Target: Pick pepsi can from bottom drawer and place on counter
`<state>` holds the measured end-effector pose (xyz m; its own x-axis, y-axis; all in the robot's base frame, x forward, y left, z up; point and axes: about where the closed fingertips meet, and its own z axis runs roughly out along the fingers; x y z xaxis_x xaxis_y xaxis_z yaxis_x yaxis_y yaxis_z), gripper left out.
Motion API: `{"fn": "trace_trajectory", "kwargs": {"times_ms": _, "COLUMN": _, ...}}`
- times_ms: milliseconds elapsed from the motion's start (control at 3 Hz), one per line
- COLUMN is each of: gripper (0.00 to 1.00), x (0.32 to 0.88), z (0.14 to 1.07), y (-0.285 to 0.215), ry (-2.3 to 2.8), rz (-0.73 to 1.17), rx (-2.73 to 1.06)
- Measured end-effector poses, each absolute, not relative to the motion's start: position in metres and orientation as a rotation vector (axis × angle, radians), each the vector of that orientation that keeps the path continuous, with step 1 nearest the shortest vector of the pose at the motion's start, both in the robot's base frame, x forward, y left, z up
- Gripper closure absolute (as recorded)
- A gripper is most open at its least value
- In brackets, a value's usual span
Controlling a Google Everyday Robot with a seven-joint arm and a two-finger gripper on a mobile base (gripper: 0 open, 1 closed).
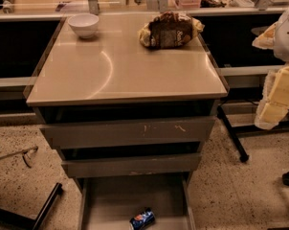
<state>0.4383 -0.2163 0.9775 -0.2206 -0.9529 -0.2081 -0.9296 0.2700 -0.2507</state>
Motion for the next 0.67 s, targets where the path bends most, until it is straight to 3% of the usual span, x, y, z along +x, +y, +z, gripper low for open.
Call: {"fn": "trace_trajectory", "kwargs": {"times_ms": 667, "gripper": 0.0, "x": 0.441, "z": 0.946, "y": -0.21, "ry": 2.223, "rz": -0.049, "rx": -1.696}}
